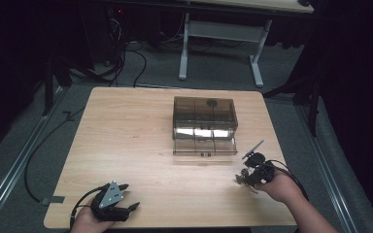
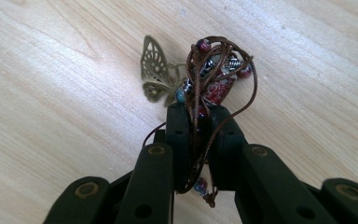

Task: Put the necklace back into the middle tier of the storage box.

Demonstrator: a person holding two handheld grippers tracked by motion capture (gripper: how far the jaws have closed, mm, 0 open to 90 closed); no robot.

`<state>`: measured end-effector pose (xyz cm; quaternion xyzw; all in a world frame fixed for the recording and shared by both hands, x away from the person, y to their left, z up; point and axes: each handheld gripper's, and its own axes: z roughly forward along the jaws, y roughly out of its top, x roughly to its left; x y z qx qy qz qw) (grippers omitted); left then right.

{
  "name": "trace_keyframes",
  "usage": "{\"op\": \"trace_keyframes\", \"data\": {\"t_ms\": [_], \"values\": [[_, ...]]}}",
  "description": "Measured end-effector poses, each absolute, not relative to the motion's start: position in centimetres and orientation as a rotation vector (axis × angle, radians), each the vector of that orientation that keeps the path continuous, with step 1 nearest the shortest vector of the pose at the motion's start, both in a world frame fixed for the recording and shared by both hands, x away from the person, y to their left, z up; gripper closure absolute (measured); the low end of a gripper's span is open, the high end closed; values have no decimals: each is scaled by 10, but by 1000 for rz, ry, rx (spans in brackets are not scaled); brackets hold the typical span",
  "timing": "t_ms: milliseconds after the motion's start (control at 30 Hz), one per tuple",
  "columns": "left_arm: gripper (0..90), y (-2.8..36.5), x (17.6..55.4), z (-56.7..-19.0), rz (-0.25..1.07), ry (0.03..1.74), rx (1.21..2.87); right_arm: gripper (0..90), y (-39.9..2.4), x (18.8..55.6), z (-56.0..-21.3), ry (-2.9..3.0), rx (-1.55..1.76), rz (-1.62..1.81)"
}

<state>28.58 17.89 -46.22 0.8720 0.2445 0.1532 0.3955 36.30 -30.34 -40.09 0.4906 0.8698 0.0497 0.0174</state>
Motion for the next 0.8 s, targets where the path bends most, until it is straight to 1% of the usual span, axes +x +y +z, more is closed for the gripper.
{"op": "trace_keyframes", "data": {"t_ms": [200,800], "values": [[269,179,286,-462,394,622,2211,802,-303,361,-392,2723,1470,182],[267,179,285,-462,403,623,2205,801,-295,365,-371,2710,1457,224]]}}
